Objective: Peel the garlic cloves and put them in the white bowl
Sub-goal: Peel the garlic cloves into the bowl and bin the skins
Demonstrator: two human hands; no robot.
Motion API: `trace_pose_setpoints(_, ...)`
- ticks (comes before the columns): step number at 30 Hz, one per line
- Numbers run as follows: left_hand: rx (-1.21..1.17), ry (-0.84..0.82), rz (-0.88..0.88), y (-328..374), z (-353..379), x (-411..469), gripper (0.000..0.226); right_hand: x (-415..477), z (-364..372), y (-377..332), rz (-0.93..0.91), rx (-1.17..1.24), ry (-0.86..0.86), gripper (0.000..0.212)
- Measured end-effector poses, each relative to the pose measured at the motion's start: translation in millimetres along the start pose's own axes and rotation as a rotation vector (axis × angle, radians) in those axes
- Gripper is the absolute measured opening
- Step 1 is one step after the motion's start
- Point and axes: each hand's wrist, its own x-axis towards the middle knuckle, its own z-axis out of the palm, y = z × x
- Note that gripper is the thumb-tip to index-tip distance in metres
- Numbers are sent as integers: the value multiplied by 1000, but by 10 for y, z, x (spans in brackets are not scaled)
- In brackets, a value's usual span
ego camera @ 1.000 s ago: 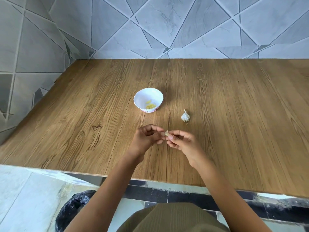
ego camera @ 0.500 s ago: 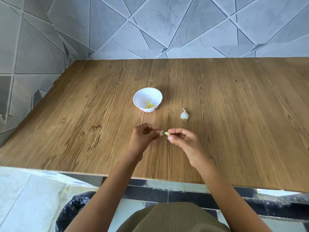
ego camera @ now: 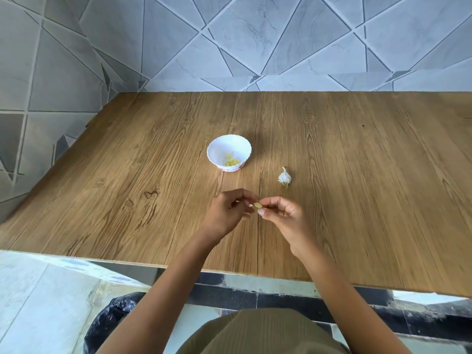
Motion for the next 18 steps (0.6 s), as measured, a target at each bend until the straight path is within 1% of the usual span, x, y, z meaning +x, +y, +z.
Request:
trace_pose_setpoints(2, -39, -37, -12, -8, -17, 5, 15, -3, -5, 0, -6, -1, -2, 19)
trace_pose_setpoints(4, -106, -54, -25, 5, -30, -10, 11, -13, -4, -4, -19, -25, -9, 18)
trace_pose_setpoints(6, -152, -14, -49, 2, -75, -2, 9, -26, -11, 15, -53, -118, -12, 15)
trace_pose_setpoints(7, -142, 47, -63, -23, -120, 28, 7, -33, -21, 37, -81, -207, -6, 14)
trace_pose_setpoints(8, -95, 127, -76, -69, -182, 79, 5, -37, -39, 61, -120, -331, 13, 15)
trace_pose_setpoints(10, 70, 268, -106, -196, -333, 193, 3, -44, -101, 117, -268, -642, 91, 23)
trace_pose_setpoints(11, 155, 301, -120, -246, -397, 238, 4, -51, -141, 155, -344, -782, 118, 27)
trace_pose_setpoints(13, 299, 315, -127, -323, -472, 294, 6, -68, -185, 250, -393, -994, 129, 34)
trace_pose_setpoints(15, 398, 297, -101, -369, -479, 319, 6, -86, -197, 316, -370, -1136, 138, 37)
trace_pose_setpoints(18, 475, 281, -36, -405, -442, 311, 6, -103, -194, 320, -308, -1151, 108, 38)
